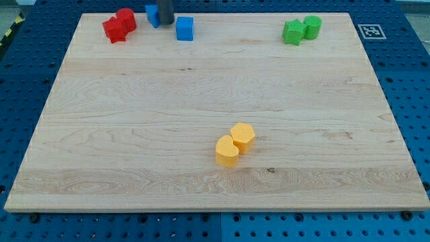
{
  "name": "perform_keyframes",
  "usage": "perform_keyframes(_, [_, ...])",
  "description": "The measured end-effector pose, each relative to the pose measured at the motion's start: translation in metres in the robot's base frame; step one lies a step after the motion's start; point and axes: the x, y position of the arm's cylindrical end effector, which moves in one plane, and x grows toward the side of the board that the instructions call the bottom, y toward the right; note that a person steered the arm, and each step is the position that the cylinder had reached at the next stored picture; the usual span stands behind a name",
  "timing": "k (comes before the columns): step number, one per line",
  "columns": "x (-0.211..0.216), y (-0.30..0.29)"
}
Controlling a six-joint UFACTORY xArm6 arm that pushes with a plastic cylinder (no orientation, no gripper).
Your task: Place the blue triangle above the red circle
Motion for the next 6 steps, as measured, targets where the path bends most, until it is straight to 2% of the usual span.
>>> perform_keyframes(1, [0.0, -0.009])
perform_keyframes(3, [-0.007, 0.034])
perform_keyframes(4, [-0.022, 0.032])
perform_keyframes(6, [-0.023, -0.001])
